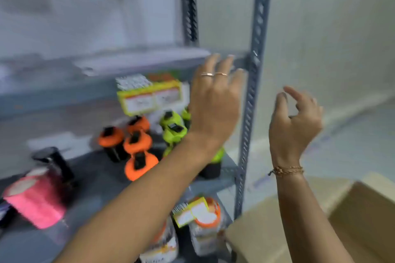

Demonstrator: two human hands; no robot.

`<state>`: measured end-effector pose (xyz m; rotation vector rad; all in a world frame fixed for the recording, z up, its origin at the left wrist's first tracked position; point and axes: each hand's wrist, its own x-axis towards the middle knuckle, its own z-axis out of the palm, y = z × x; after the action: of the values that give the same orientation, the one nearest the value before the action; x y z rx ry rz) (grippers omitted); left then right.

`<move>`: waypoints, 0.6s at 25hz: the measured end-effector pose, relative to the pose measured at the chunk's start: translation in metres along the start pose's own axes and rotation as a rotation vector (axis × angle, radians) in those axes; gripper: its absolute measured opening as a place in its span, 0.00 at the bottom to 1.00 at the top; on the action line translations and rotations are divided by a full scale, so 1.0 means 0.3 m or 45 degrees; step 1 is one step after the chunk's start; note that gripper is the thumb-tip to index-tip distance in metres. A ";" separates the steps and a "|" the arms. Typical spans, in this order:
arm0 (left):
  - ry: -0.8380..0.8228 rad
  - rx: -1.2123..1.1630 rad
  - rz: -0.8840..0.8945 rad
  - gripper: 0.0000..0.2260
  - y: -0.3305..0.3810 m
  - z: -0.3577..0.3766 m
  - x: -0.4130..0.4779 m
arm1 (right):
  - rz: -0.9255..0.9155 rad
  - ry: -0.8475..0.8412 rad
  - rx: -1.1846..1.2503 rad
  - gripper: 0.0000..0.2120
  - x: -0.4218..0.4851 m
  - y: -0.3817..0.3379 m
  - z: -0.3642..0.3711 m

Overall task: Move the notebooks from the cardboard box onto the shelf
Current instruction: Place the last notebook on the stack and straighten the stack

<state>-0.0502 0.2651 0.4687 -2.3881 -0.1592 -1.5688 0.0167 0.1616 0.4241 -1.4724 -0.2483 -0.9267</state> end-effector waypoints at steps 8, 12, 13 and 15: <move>-1.948 -0.964 0.234 0.16 1.010 0.429 -0.933 | 1.685 0.180 -1.069 0.20 -0.549 1.032 -0.958; -2.499 -0.637 -0.038 0.16 1.101 0.509 -1.348 | 2.152 -0.088 -1.265 0.21 -0.799 1.158 -1.146; -2.539 -0.510 -0.141 0.16 1.093 0.512 -1.417 | 2.155 -0.154 -1.285 0.23 -0.837 1.179 -1.154; -2.549 -0.346 -0.297 0.18 1.079 0.502 -1.503 | 2.107 -0.189 -1.314 0.25 -0.894 1.202 -1.156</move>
<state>-0.0214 0.0268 -0.0538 -3.0640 -0.5602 1.3161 -0.0529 -0.1116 -0.0686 -1.9187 1.3702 0.5534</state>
